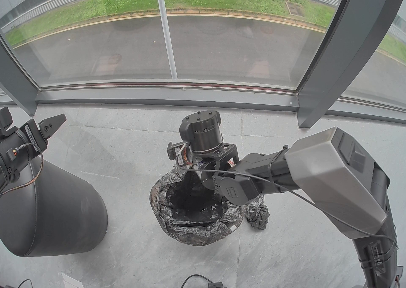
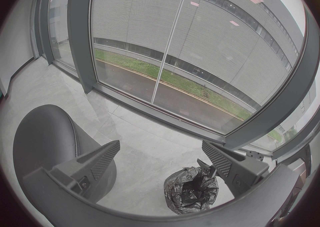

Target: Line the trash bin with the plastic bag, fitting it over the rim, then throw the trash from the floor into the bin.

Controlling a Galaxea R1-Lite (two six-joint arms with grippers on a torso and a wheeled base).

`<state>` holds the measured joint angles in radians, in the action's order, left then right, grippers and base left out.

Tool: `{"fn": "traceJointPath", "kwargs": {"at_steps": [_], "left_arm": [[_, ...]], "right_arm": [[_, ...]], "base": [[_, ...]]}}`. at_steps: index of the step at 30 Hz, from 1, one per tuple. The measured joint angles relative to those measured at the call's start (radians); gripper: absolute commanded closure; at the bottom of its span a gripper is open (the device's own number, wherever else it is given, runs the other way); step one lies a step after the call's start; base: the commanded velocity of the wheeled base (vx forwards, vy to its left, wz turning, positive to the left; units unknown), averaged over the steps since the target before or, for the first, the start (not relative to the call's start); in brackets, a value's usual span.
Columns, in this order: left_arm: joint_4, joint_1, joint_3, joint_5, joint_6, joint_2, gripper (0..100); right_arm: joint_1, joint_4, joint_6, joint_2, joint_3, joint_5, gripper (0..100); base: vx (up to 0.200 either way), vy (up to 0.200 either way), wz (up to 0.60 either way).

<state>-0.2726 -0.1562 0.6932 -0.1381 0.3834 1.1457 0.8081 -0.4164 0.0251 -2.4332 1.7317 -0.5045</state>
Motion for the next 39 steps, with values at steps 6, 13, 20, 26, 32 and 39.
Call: {"fn": "traceJointPath", "kwargs": {"at_steps": [6, 13, 20, 26, 32, 39], "left_arm": [[-0.003, 0.002, -0.006, 0.0, 0.001, 0.013, 0], [-0.006, 0.001, -0.014, 0.001, 0.001, 0.019, 0], [-0.007, 0.001, -0.015, 0.001, 0.001, 0.027, 0], [-0.008, 0.003, -0.016, 0.001, 0.001, 0.032, 0], [-0.008, 0.002, -0.018, 0.001, 0.002, 0.038, 0], [-0.008, 0.002, -0.019, 0.0, 0.003, 0.041, 0]], "right_arm": [[0.011, -0.011, -0.003, -0.048, 0.014, -0.045, 0], [0.004, -0.014, -0.059, -0.061, 0.0, -0.064, 0], [0.008, -0.072, -0.163, -0.05, -0.085, -0.082, 0], [0.0, -0.119, -0.182, -0.05, -0.146, -0.096, 0], [-0.012, -0.143, -0.181, -0.056, -0.183, -0.097, 0], [-0.024, -0.212, -0.2, -0.104, -0.168, -0.093, 0]], "base": [[0.0, 0.0, 0.0], [0.0, 0.0, 0.0], [0.0, 0.0, 0.0], [0.0, 0.0, 0.0], [0.0, 0.0, 0.0], [0.0, 0.0, 0.0]]}}
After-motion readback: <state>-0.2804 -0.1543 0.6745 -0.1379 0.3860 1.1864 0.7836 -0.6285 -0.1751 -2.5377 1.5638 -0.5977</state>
